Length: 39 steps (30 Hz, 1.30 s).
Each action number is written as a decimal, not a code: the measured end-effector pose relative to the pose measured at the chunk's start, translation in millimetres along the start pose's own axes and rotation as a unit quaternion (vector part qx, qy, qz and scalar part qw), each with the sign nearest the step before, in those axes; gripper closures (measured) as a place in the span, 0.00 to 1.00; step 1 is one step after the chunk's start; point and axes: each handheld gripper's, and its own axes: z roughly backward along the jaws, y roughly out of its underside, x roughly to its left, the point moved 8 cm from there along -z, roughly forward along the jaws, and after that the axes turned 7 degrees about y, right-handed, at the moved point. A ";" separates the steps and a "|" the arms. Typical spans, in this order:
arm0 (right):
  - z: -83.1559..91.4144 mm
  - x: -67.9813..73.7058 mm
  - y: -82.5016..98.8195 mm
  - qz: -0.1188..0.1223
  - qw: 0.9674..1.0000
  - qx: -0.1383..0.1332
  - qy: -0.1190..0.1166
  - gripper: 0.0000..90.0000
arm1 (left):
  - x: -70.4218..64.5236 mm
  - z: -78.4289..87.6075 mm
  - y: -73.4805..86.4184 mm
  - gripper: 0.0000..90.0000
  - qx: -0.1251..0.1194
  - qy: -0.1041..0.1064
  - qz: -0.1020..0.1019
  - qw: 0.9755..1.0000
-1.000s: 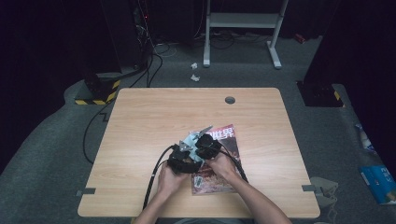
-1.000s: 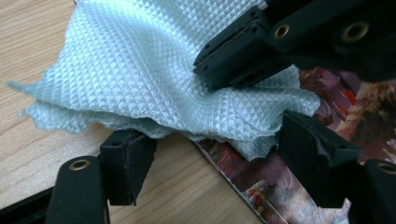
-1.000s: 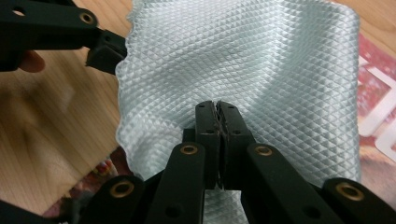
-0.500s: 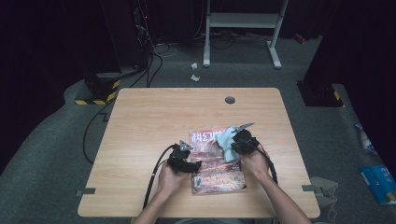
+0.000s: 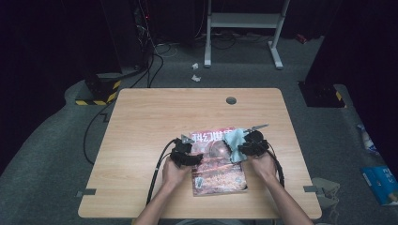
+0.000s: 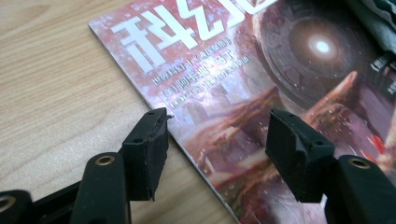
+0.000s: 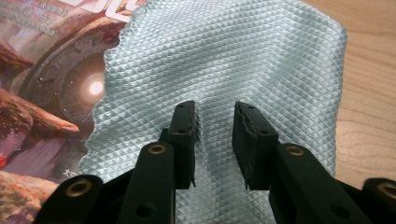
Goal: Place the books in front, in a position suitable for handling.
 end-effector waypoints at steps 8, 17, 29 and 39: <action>0.8 5.9 2.9 -0.014 0.999 -0.007 -0.034 0.80 | -1.1 1.2 1.0 0.47 0.005 -0.003 -0.002 1.000; 5.3 19.0 10.6 0.016 1.000 -0.005 -0.026 0.86 | -8.9 7.2 9.6 0.48 0.002 -0.007 -0.009 1.000; 24.2 27.2 25.4 0.063 0.998 -0.002 -0.003 0.96 | -28.0 19.0 26.8 0.43 0.023 0.010 -0.014 1.000; 15.1 42.4 -10.0 0.102 0.995 -0.007 0.017 0.97 | -12.8 12.9 18.2 0.36 0.014 -0.003 -0.011 1.000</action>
